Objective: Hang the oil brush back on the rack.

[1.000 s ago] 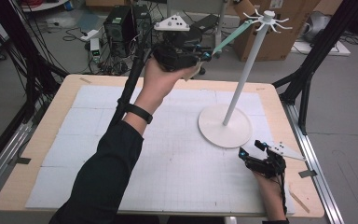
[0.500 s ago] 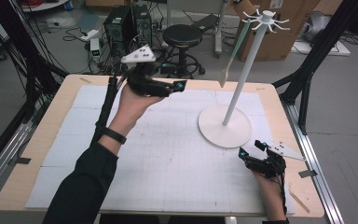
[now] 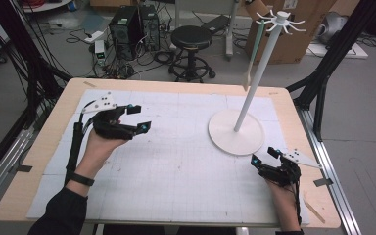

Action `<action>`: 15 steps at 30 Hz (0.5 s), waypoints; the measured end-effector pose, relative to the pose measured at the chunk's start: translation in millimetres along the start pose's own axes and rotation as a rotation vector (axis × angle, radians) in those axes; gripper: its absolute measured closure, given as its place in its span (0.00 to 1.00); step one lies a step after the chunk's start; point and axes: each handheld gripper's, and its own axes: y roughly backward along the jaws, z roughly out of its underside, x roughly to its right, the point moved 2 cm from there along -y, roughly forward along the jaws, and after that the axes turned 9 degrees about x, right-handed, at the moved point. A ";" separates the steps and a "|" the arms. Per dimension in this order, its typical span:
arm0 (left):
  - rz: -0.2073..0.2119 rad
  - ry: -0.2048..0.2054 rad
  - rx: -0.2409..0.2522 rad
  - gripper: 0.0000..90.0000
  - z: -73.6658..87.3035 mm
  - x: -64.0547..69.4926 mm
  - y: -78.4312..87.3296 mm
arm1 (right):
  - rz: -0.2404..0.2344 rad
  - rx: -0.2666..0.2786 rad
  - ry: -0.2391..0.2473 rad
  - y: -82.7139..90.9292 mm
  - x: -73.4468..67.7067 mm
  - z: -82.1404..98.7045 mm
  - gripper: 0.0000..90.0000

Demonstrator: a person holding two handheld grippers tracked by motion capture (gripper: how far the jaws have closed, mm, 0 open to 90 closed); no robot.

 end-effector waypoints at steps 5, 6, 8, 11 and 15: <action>-0.038 0.010 -0.032 0.24 33.6 -4.1 23.5 | 0.001 -0.005 -0.009 0.3 -0.7 0.2 0.22; -0.040 0.012 -0.031 0.23 39.0 -3.3 27.8 | 0.002 -0.002 -0.003 0.2 -0.3 0.1 0.22; -0.048 0.010 -0.030 0.23 48.5 -3.2 35.5 | 0.001 -0.005 0.001 0.2 -0.6 0.3 0.22; -0.054 0.027 -0.041 0.22 59.2 -5.8 43.8 | 0.003 -0.009 -0.002 0.7 -1.9 0.4 0.22; -0.056 0.008 -0.059 0.20 62.8 -4.5 46.0 | 0.003 -0.001 0.012 0.6 -1.4 0.3 0.22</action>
